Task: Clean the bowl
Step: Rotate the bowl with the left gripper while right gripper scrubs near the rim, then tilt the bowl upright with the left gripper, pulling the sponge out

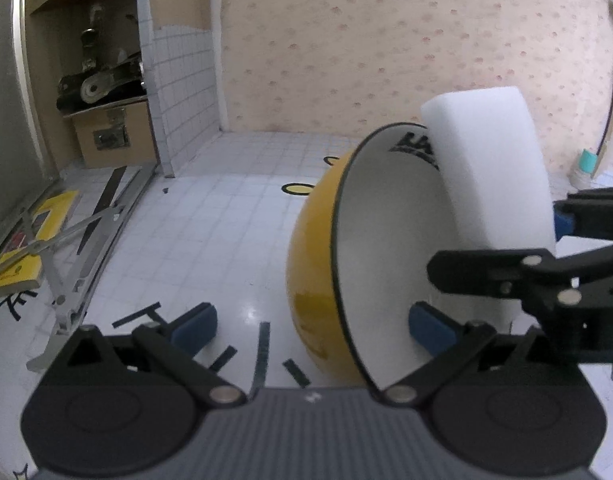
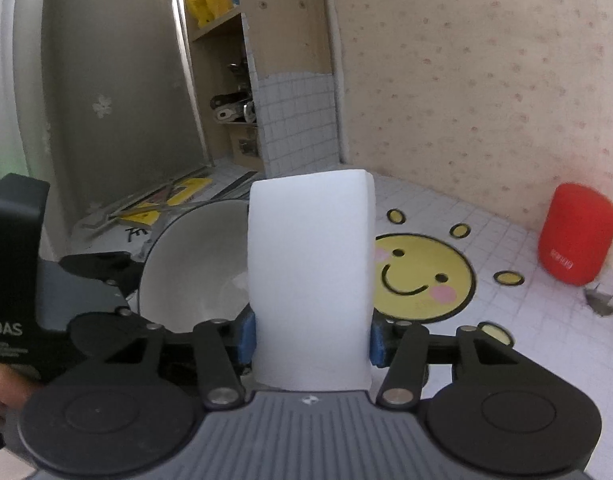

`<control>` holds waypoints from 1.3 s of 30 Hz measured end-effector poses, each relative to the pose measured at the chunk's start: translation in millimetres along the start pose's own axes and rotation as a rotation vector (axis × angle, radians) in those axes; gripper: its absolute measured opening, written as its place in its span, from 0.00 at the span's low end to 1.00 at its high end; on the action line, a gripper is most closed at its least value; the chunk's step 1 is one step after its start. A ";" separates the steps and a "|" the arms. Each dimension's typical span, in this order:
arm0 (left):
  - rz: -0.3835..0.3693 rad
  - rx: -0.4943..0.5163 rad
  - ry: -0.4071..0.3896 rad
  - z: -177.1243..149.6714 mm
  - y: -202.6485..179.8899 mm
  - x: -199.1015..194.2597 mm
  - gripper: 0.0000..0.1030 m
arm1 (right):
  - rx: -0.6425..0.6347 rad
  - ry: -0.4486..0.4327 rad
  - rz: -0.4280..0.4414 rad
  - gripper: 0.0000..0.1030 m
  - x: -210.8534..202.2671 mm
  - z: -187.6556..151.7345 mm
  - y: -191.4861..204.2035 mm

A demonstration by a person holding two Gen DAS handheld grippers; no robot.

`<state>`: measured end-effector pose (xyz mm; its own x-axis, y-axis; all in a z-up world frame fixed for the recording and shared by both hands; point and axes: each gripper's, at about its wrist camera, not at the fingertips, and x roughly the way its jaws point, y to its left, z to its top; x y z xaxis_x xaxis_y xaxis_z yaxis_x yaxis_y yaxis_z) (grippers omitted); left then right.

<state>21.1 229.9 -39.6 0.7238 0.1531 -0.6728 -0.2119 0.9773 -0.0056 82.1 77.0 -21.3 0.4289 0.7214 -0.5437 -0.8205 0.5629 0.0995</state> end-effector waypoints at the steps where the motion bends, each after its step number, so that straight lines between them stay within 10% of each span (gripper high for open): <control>1: -0.003 -0.005 0.007 0.8 0.9 0.7 1.00 | -0.004 0.001 -0.001 0.49 0.7 1.2 0.2; 39: 0.015 0.000 0.027 38.7 28.5 -0.6 1.00 | -0.062 -0.001 -0.049 0.49 34.3 44.3 7.2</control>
<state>40.1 263.4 -10.7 0.7024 0.1637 -0.6927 -0.2225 0.9749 0.0048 107.6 123.7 -2.4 0.4692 0.6944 -0.5456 -0.8205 0.5713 0.0214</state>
